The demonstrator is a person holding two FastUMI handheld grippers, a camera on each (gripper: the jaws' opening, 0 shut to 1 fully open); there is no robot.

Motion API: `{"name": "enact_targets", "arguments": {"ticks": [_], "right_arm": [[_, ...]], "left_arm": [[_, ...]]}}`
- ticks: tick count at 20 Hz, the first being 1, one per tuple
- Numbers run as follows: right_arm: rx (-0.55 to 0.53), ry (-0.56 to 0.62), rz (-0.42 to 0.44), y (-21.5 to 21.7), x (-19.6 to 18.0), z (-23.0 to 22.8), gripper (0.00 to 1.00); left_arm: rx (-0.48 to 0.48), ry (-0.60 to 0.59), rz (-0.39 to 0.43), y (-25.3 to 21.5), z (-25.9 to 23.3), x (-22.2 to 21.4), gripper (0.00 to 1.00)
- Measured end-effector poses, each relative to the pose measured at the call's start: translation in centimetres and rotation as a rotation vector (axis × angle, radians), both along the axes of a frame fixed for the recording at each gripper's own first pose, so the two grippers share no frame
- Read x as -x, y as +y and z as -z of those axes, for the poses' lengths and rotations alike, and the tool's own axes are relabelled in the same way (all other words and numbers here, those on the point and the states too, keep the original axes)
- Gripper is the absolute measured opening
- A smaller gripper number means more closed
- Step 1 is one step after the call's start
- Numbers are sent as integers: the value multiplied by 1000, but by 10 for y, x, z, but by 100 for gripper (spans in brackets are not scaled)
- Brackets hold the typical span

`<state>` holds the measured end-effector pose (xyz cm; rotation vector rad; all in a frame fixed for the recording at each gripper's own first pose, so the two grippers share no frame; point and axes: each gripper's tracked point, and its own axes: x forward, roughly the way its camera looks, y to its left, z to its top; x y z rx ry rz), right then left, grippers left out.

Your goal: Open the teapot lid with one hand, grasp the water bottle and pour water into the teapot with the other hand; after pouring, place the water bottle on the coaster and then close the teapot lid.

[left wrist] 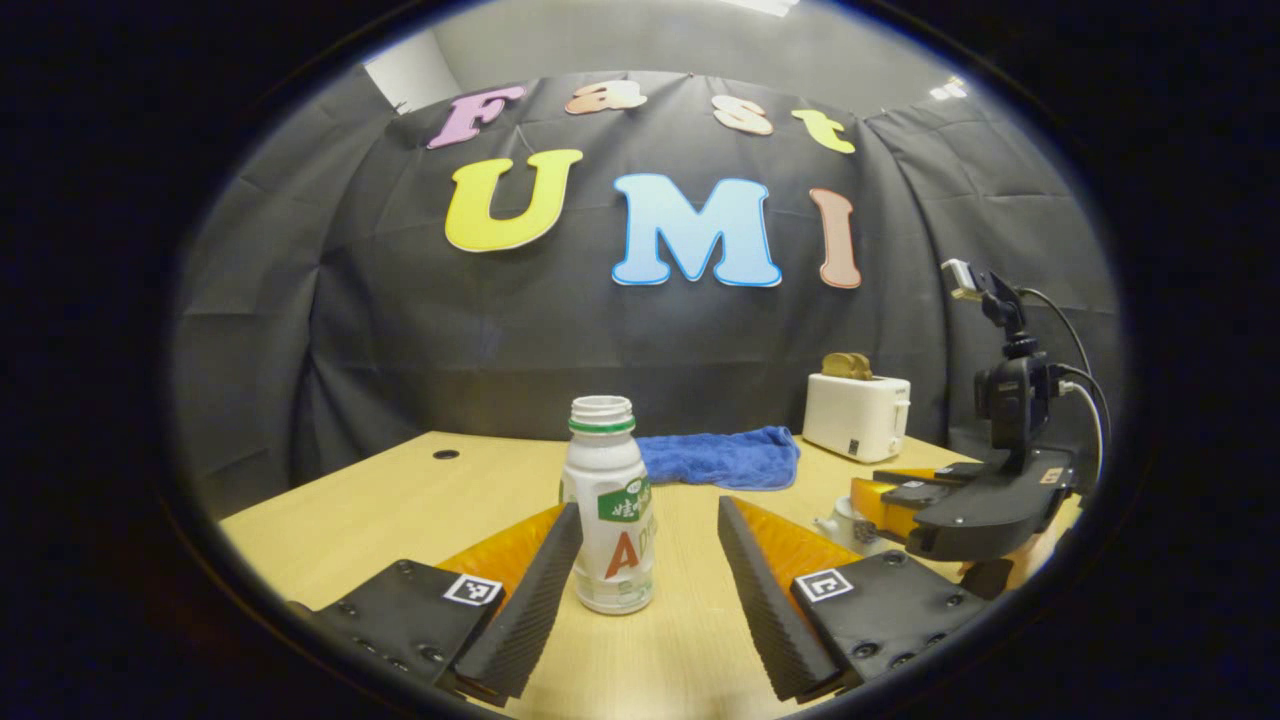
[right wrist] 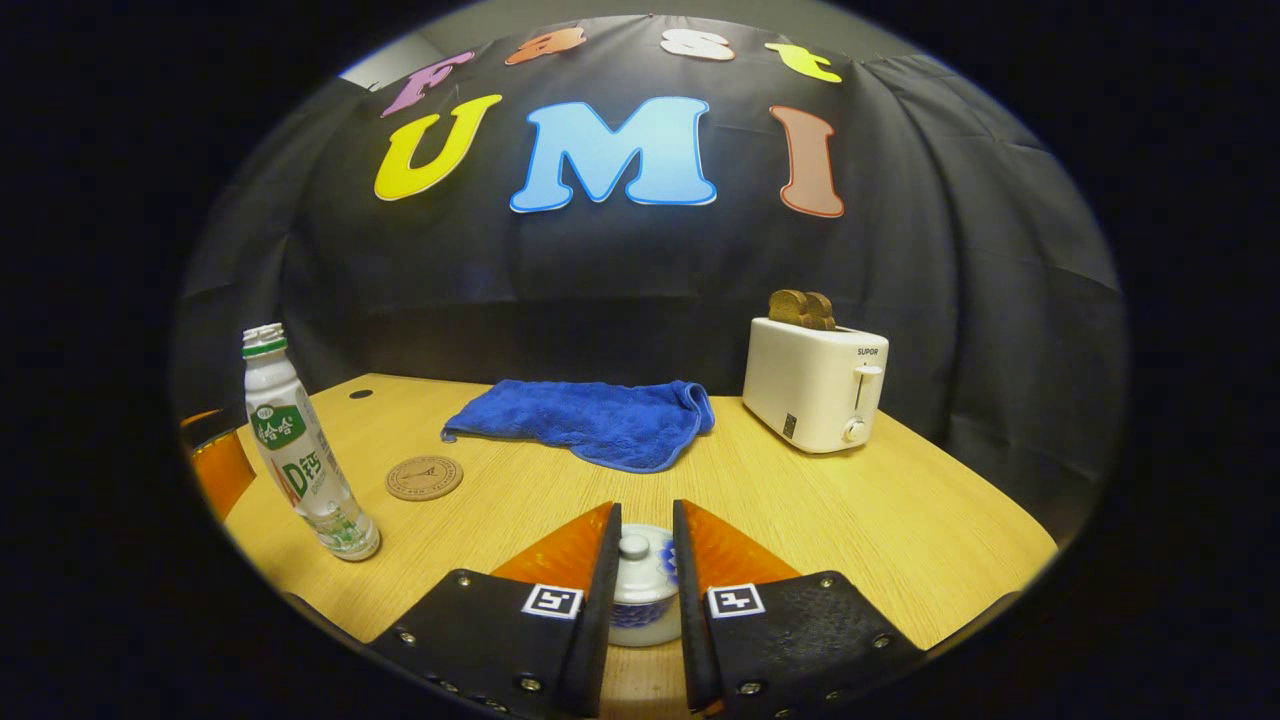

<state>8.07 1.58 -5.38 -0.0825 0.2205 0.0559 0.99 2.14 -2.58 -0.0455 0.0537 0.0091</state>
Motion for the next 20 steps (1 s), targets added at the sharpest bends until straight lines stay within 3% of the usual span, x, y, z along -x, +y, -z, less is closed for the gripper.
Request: {"name": "enact_targets", "arguments": {"ticks": [1, 2, 3, 5, 7, 11, 12, 20], "right_arm": [[-1, 3, -14, 3, 4, -4, 31], [12, 3, -16, 5, 1, 1, 23], [26, 5, -17, 5, 1, 1, 18], [21, 6, -17, 4, -8, 9, 18], [11, 17, -19, 2, -3, -2, 5], [15, 16, -30, 7, 0, -4, 5], [5, 12, -29, 5, 1, -6, 5], [-32, -64, -42, 0, 16, -44, 5]], "left_arm": [[2, 2, 0, 1, 1, 0, 91], [5, 4, 0, 1, 2, 0, 94], [9, 5, 0, 2, 3, 1, 91], [14, 6, -1, 2, 4, 1, 88], [15, 8, 2, 1, 4, 1, 94], [11, 6, -1, 3, 4, 1, 91], [8, 8, -2, 4, 4, 0, 85], [18, 58, -44, 23, 31, -10, 96]]}}
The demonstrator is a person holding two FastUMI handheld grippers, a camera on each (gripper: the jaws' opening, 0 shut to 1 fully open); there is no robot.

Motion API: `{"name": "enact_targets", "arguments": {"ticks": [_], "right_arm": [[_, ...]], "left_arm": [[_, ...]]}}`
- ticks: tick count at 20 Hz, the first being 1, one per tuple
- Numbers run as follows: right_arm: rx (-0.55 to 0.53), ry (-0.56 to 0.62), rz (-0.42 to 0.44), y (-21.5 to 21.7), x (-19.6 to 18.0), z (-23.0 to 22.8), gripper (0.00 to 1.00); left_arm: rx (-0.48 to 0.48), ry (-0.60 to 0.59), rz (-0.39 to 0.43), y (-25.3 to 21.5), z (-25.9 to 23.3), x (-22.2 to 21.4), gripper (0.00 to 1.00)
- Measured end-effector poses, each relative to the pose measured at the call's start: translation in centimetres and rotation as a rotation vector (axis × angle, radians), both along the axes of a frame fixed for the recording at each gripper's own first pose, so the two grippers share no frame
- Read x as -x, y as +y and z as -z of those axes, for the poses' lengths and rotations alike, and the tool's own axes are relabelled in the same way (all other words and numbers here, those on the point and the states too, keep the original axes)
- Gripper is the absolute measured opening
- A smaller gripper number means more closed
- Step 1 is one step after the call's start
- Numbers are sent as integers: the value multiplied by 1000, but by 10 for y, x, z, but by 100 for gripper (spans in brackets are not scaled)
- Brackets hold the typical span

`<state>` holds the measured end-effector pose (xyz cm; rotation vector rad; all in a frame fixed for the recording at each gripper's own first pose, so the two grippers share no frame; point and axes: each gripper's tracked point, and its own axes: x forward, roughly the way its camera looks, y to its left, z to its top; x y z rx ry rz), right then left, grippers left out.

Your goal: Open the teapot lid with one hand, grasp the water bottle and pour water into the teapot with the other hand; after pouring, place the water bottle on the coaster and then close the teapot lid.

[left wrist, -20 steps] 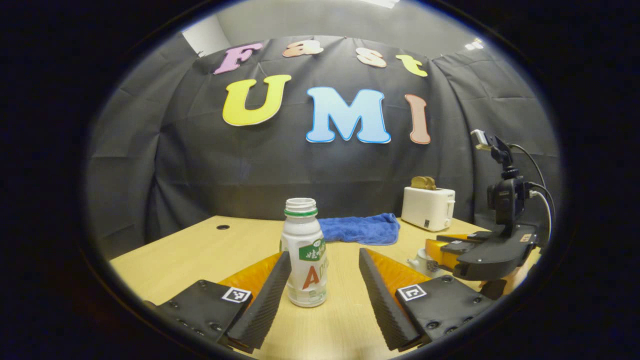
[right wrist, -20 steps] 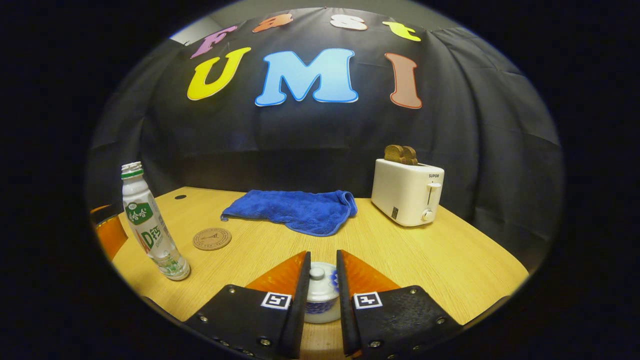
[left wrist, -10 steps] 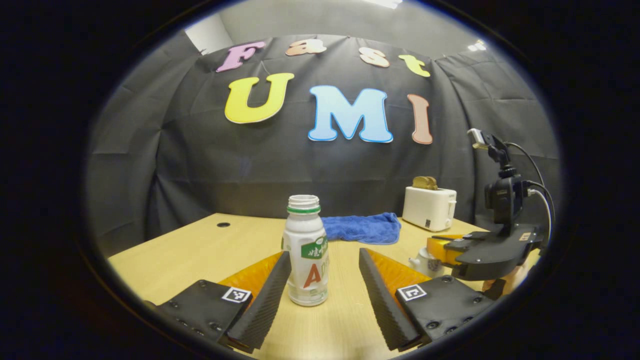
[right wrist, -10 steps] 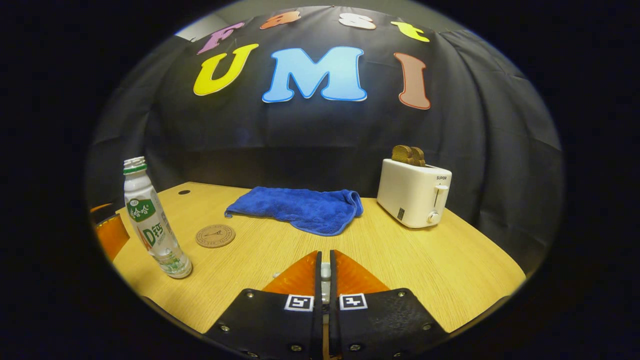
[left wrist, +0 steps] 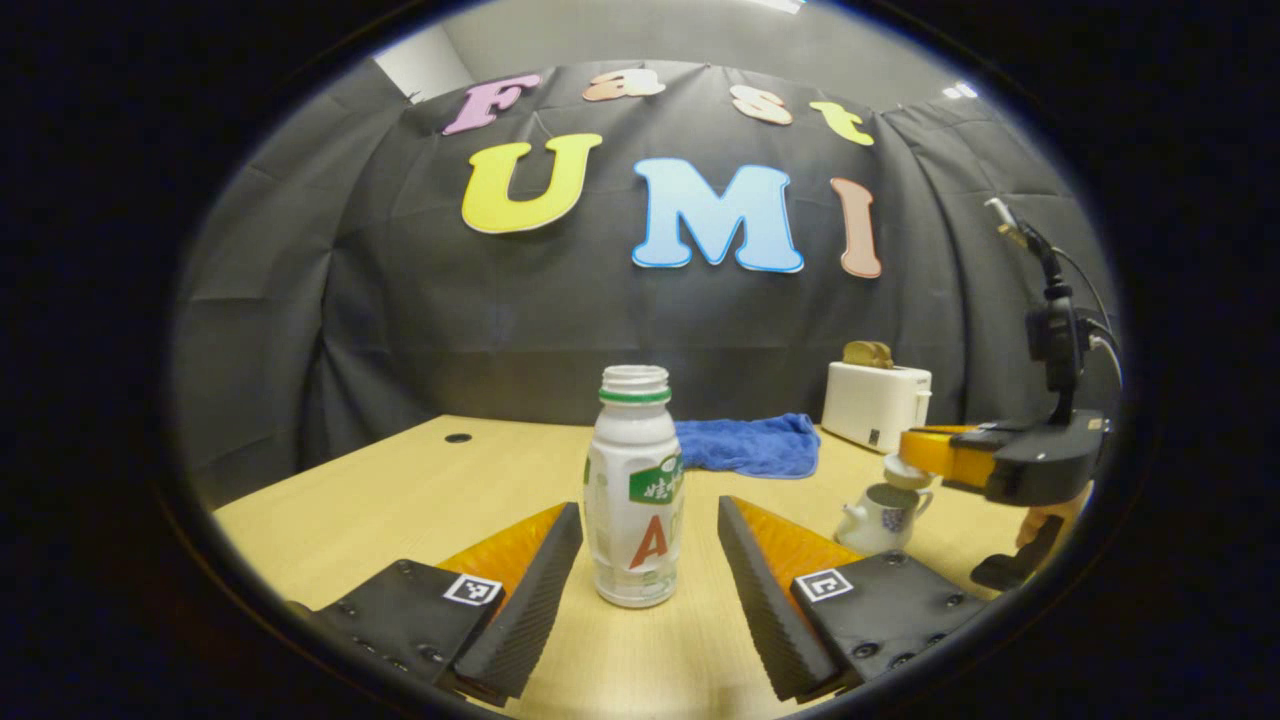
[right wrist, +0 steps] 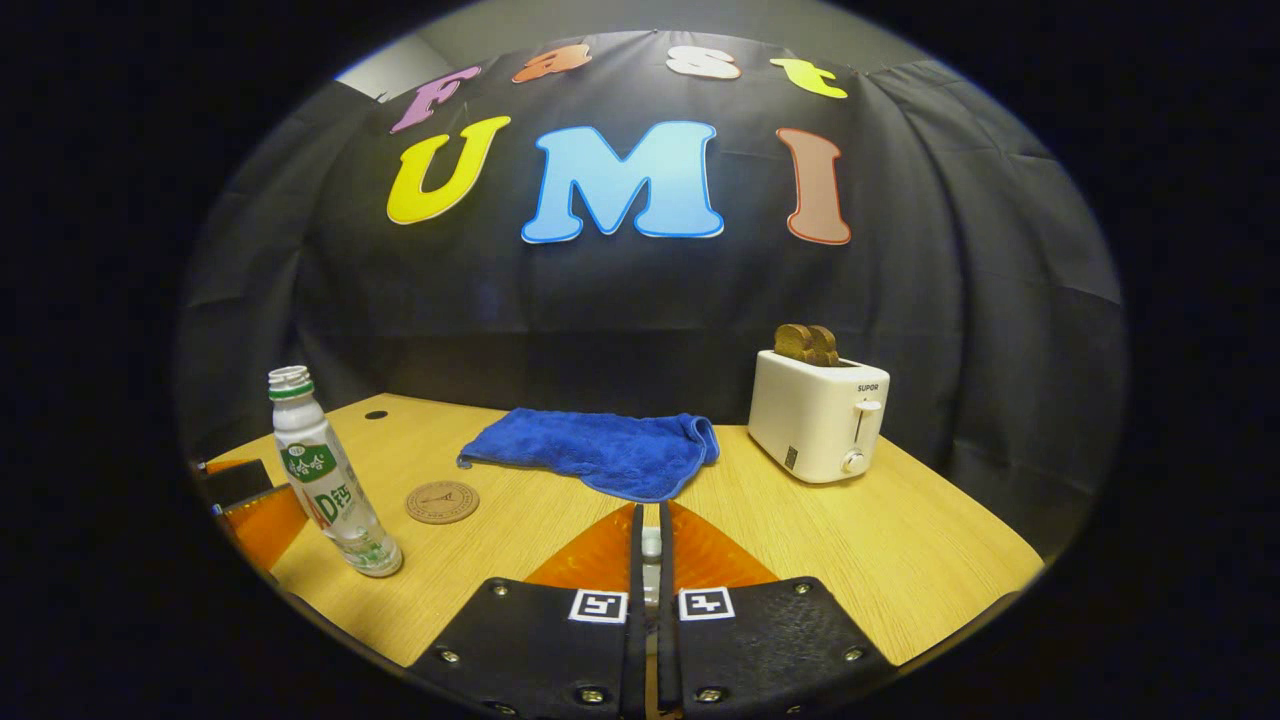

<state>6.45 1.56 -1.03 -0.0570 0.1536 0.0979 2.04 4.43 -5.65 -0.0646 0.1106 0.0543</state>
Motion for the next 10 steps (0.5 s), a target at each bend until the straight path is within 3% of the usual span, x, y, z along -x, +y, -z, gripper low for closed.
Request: {"name": "enact_targets", "arguments": {"ticks": [1, 3, 4, 10], "right_arm": [[-10, -5, -6, 0, 3, -3, 5], [-17, -10, -18, 1, 7, -7, 5], [-17, -10, -25, 1, 9, -7, 5], [-18, -14, -29, -7, 13, -10, 5]], "left_arm": [[-1, 14, -11, 4, 6, -2, 96], [-1, 26, -24, 8, 11, -5, 85], [0, 31, -27, 10, 13, -8, 96], [17, 32, 13, 3, 24, -28, 91]]}}
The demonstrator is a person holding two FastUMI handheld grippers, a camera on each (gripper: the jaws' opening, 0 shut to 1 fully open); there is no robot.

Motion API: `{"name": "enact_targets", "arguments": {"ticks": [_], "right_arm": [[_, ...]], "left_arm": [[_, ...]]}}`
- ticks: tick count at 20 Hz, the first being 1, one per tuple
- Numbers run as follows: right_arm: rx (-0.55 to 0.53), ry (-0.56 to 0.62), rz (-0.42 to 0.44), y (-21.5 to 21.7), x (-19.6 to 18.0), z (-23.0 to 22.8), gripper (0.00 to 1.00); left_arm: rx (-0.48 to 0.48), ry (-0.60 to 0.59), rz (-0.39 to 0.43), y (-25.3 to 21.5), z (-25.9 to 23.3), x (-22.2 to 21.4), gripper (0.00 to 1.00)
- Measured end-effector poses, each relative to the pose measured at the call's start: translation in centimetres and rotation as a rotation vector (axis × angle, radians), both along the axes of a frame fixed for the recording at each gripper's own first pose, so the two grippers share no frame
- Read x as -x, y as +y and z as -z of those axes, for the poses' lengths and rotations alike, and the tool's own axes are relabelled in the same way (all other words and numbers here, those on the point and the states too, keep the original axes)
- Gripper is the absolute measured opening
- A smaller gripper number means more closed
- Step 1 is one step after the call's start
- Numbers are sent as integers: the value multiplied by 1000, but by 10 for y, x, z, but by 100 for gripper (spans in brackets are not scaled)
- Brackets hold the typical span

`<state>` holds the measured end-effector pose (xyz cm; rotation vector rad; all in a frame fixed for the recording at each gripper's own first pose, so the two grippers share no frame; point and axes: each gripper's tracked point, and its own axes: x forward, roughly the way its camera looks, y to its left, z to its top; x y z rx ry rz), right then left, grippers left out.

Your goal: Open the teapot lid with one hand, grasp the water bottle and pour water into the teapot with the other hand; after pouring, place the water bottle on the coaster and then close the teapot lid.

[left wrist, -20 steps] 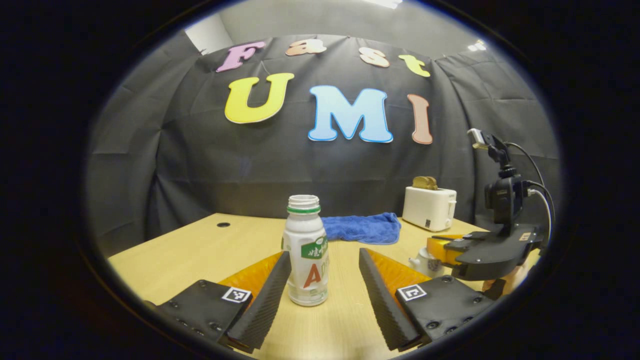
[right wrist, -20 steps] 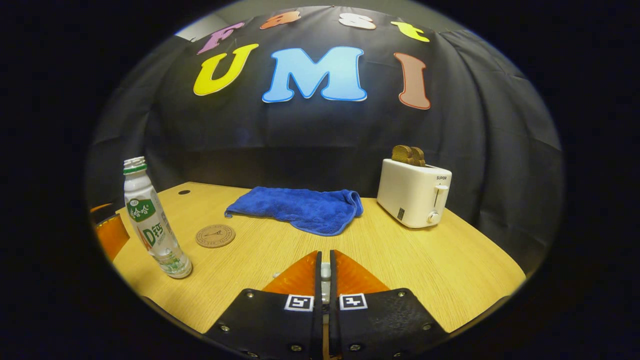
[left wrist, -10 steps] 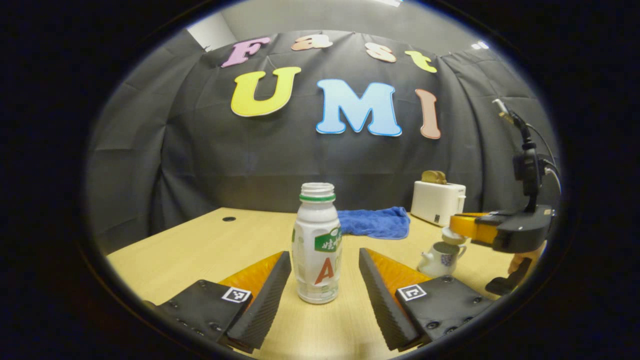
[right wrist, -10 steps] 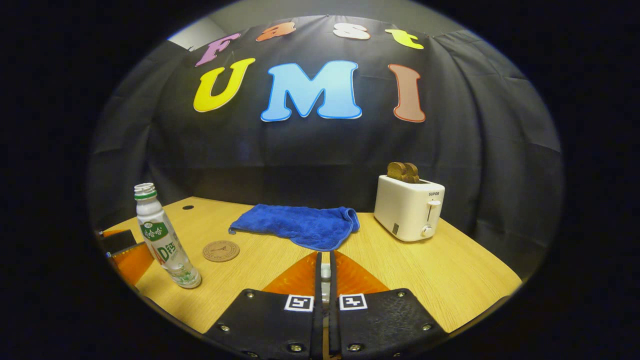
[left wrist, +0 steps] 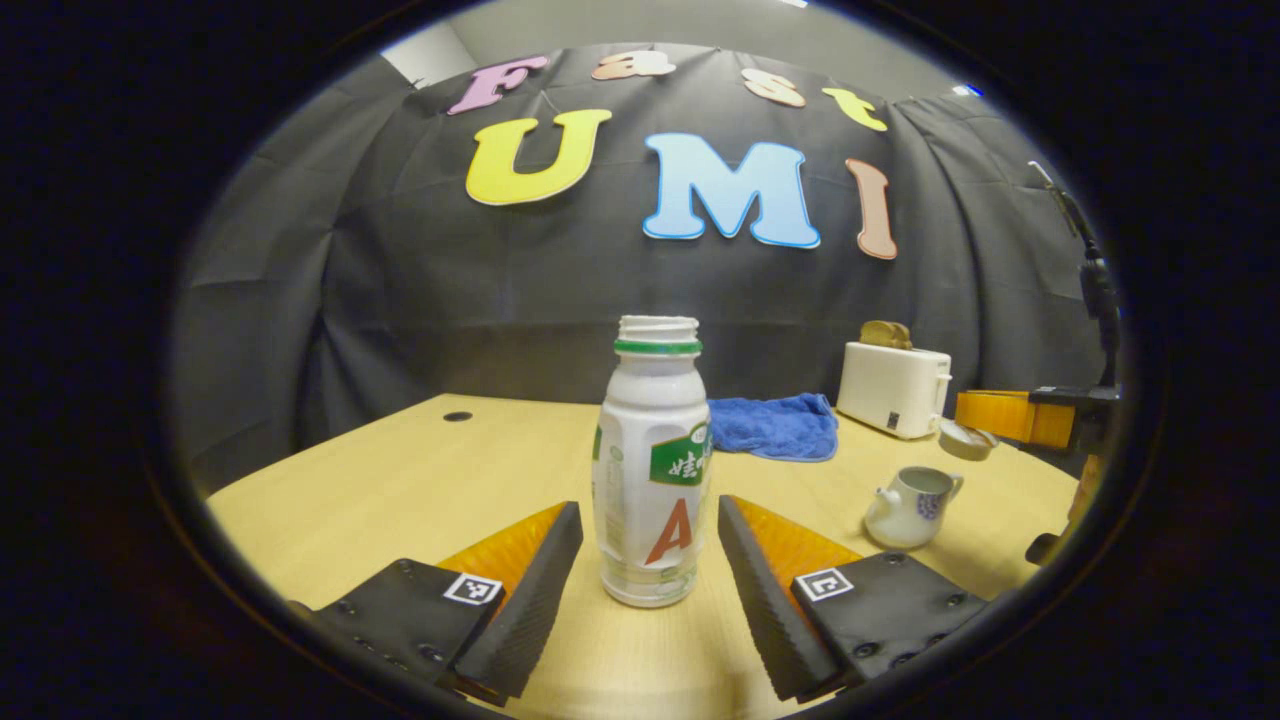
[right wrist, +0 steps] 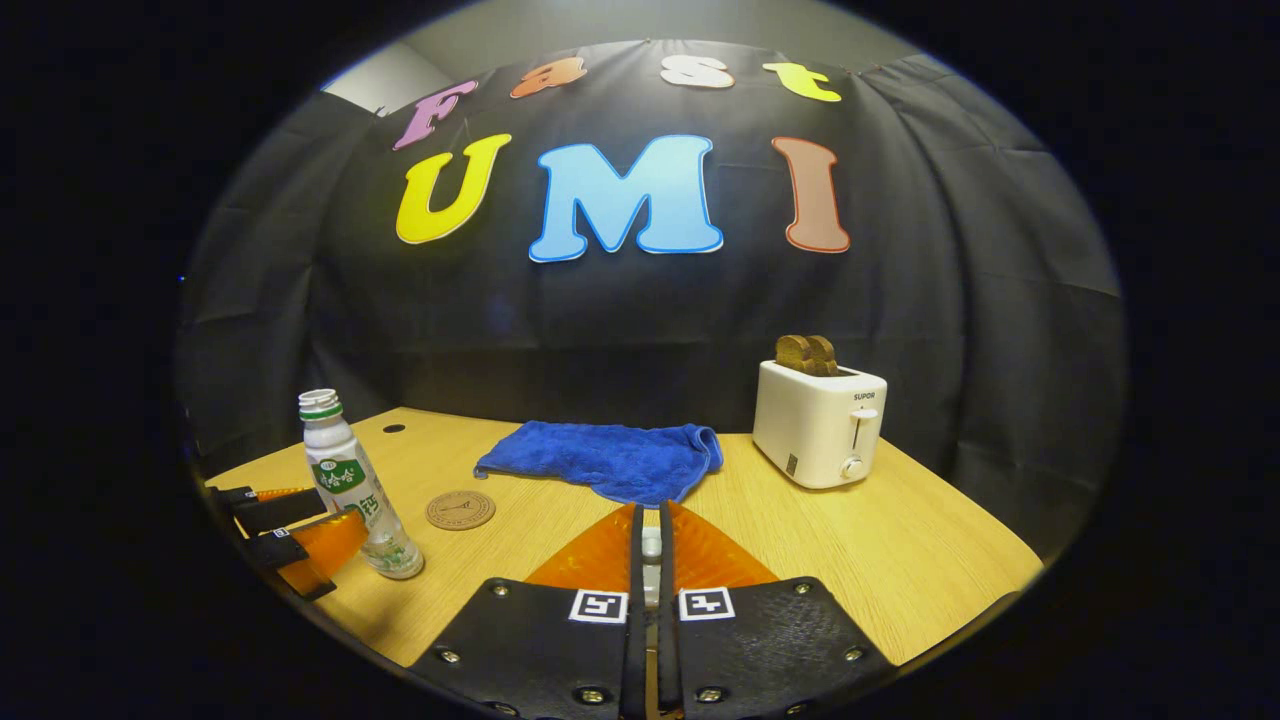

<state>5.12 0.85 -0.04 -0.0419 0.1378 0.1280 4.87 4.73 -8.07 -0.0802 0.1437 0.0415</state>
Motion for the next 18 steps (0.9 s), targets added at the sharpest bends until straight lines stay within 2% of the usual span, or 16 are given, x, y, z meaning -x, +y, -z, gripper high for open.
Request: {"name": "enact_targets", "arguments": {"ticks": [3, 4, 13, 14, 15, 16, 18], "right_arm": [[-1, 4, -4, -2, 1, 1, 4], [0, 2, -6, -2, 0, 2, 4], [-12, 14, -46, 5, -8, 10, 4], [-11, 13, -47, 5, -10, 12, 4], [-10, 9, -47, 4, -11, 10, 4], [-7, 3, -47, 3, -12, 9, 4], [0, -11, -44, -2, -17, 7, 4]], "left_arm": [[-22, -7, -4, 3, 3, -10, 91], [-33, -6, 0, 4, 3, -14, 97], [-86, 18, 23, 3, 10, -43, 97], [-90, 20, 26, 2, 10, -45, 96], [-95, 25, 30, 1, 12, -49, 85], [-99, 32, 39, 0, 12, -51, 91], [-102, 31, 44, -1, 12, -53, 94]]}}
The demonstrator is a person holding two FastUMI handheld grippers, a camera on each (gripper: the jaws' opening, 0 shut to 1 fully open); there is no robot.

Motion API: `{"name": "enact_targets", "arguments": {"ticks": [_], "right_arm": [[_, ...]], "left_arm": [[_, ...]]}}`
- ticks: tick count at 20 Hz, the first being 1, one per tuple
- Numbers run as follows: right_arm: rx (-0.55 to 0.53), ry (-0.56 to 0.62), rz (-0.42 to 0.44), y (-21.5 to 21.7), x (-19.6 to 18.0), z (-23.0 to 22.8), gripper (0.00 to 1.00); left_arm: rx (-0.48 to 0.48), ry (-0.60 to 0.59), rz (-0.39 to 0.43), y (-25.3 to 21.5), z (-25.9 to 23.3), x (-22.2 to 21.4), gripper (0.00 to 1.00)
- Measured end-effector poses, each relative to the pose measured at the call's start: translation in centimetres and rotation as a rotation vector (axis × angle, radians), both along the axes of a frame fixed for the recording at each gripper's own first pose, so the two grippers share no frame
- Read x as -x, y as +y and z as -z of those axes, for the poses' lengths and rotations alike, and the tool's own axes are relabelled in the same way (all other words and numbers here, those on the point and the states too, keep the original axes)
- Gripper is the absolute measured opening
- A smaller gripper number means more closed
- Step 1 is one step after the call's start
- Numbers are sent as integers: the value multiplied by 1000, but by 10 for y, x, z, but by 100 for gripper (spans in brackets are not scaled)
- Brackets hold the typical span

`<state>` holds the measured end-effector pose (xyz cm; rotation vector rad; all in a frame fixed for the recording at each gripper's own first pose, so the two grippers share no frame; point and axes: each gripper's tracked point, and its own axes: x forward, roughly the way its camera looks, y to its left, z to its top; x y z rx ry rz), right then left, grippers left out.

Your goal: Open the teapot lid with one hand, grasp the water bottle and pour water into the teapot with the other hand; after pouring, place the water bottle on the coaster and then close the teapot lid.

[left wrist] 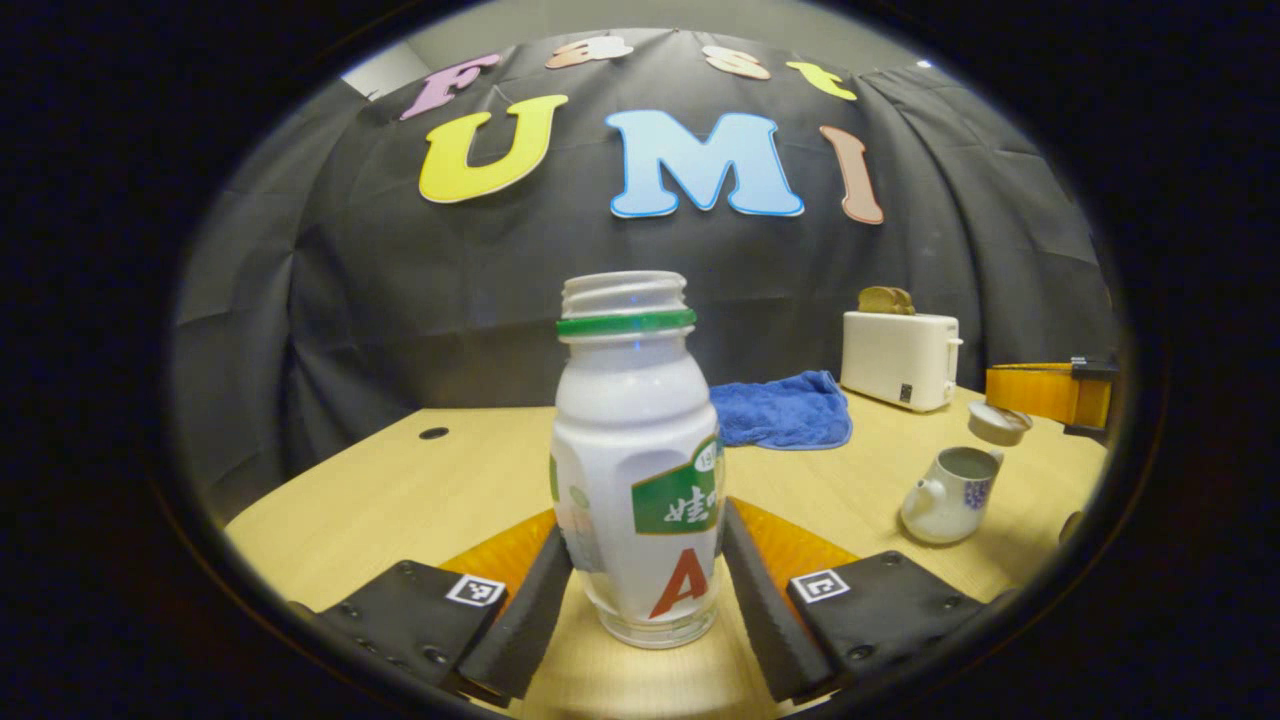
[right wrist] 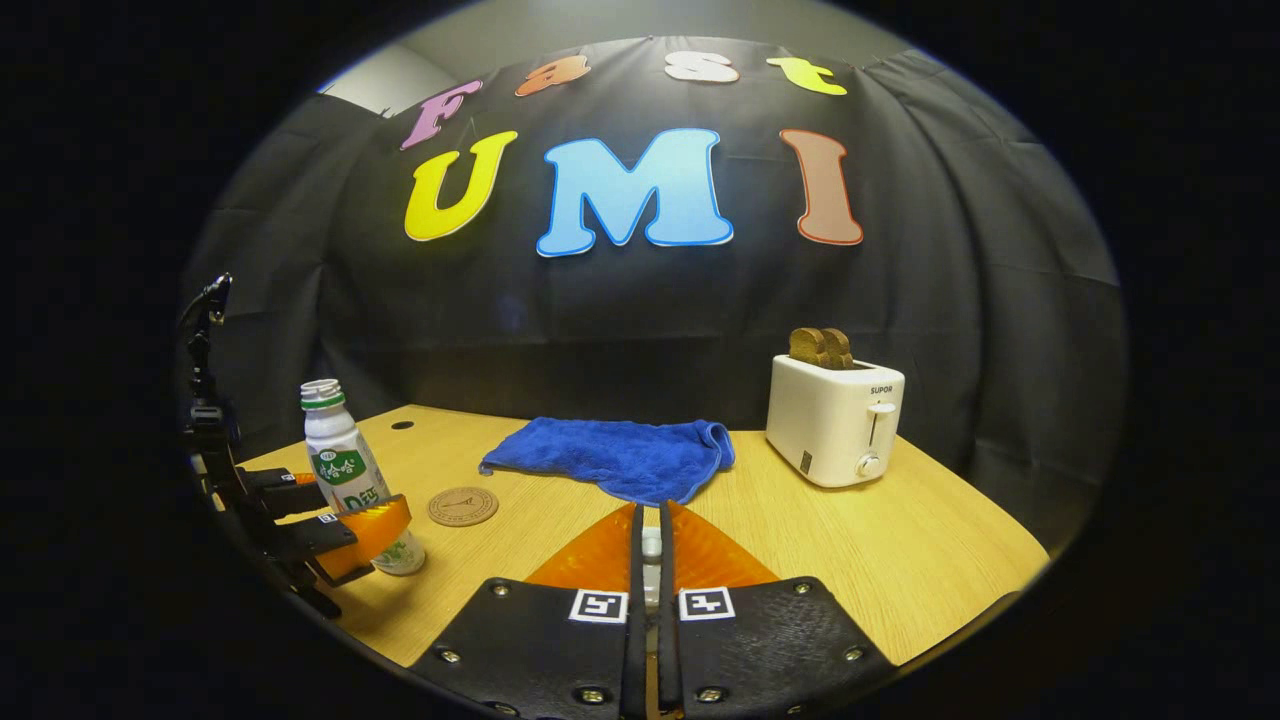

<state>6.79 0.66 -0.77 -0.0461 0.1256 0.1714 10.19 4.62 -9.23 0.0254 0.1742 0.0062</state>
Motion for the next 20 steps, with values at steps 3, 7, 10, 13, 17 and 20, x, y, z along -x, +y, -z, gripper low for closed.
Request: {"name": "enact_targets", "arguments": {"ticks": [3, 7, 10, 13, 17, 20], "right_arm": [[-4, -23, 17, -10, -8, -6, 4], [-41, -24, 52, -29, -15, 2, 4], [-78, -9, 83, -43, -18, 9, 4], [-74, -21, 129, -61, -19, 10, 4], [-92, -30, 183, -85, -18, 11, 4], [-110, -37, 220, -98, -17, 10, 4]], "left_arm": [[2, -6, -6, -3, -1, 2, 92], [-60, -24, -14, -12, -7, 5, 78], [-192, -41, -22, -19, -17, 10, 81], [-339, -71, -30, -26, -34, 11, 86], [-494, -86, 2, -40, -46, 8, 87], [-640, -83, 30, -49, -49, 3, 86]]}}
